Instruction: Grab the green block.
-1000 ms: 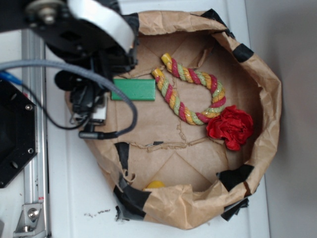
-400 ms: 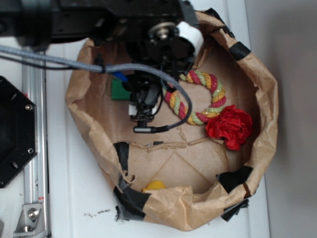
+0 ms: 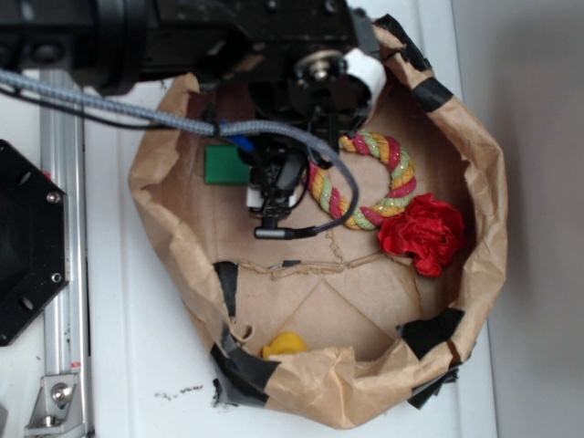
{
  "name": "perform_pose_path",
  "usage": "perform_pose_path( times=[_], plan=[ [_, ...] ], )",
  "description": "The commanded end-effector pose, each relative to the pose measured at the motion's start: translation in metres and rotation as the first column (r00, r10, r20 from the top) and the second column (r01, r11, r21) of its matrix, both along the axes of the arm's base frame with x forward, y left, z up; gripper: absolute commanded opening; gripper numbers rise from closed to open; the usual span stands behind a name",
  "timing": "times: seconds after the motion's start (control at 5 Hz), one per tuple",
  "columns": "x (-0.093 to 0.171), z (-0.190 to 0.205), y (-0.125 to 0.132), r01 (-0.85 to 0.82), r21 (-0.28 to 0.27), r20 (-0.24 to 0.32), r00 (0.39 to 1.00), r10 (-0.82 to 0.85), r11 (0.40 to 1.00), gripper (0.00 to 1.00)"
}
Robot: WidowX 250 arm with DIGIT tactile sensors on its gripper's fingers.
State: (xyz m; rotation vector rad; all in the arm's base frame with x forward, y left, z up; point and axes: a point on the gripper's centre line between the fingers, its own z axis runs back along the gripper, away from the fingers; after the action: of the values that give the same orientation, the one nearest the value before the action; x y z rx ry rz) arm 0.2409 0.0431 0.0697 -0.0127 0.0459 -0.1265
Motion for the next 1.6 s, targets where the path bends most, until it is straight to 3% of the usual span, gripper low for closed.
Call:
perform_pose_path(
  times=[0.0,0.2,0.4,0.8,1.2,1.4],
  plan=[
    [-0.038,0.007,-0.003,0.000,-0.024,0.090,0.996,0.003,1.000,1.00],
    [-0.032,-0.011,-0.005,-0.082,-0.023,0.135,0.987,0.084,0.996,1.00],
    [-0.019,-0.033,0.001,-0.086,0.006,0.111,0.990,0.085,0.996,1.00],
    [-0.017,-0.042,-0.001,-0.061,0.054,0.079,0.995,0.056,0.997,1.00],
    [-0.017,-0.034,-0.004,-0.062,0.069,0.097,0.994,0.056,0.996,1.00],
    [-0.012,-0.035,-0.003,-0.071,0.039,0.122,0.990,0.065,0.997,0.00]
  ],
)
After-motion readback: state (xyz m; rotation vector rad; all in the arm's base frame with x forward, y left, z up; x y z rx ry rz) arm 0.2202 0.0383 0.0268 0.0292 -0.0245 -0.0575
